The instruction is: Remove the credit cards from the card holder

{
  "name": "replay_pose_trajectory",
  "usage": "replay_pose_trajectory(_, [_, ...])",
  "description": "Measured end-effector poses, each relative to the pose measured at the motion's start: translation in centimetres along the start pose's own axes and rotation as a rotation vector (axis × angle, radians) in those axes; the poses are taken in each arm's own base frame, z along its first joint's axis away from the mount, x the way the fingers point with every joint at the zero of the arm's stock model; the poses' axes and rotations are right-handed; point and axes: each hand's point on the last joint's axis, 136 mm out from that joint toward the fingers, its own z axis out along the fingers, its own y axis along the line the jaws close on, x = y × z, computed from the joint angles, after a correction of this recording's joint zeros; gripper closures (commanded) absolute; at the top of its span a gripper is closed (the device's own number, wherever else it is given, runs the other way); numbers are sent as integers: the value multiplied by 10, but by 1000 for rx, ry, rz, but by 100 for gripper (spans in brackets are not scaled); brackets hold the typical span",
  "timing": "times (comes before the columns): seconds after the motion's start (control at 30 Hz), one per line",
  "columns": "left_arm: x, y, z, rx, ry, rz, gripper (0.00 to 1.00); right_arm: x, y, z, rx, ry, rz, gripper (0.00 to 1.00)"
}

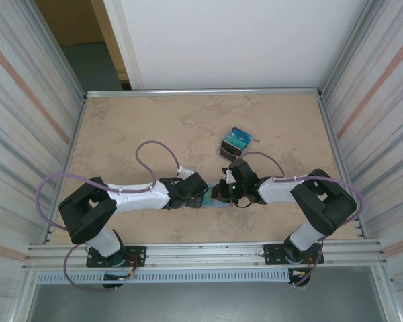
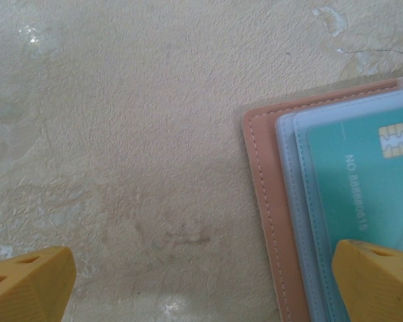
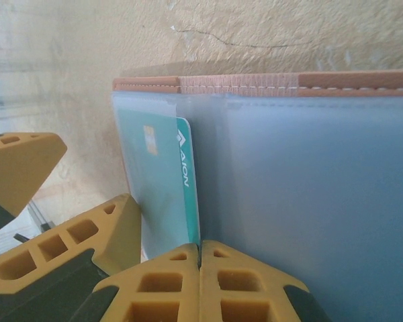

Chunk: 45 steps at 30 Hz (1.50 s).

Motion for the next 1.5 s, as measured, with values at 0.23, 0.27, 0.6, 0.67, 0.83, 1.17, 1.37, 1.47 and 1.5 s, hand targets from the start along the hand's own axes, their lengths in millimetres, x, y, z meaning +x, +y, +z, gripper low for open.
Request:
replay_pose_trajectory(0.23, [1, 1, 0, -2, 4, 0, 1, 0, -8, -7, 48, -12, -6, 100])
replay_pose_trajectory(0.27, [1, 1, 0, -2, 5, 0, 1, 0, -8, -8, 53, -13, -9, 100])
replay_pose_trajectory(0.6, [-1, 0, -1, 0, 4, 9, 1, -2, -17, -17, 127, -26, -20, 100])
replay_pose_trajectory(0.67, [-1, -1, -1, 0, 5, 16, 1, -2, -18, -19, 138, -27, -28, 100])
replay_pose_trajectory(0.83, [-2, -1, -2, -2, 6, 39, 1, -4, -19, -25, 173, -34, -41, 100])
replay_pose_trajectory(1.17, [-14, -10, -7, 28, -21, 97, 1, -5, -21, -31, 217, -32, -45, 100])
replay_pose_trajectory(1.37, [-29, -27, -10, 73, -50, 115, 1, -6, -21, -33, 229, -38, -47, 100])
replay_pose_trajectory(1.47, [-29, -32, -5, 80, -44, 124, 1, -6, -21, -35, 231, -41, -47, 100])
replay_pose_trajectory(1.5, [-28, -32, -2, 79, -39, 127, 1, -6, -21, -35, 231, -42, -47, 100])
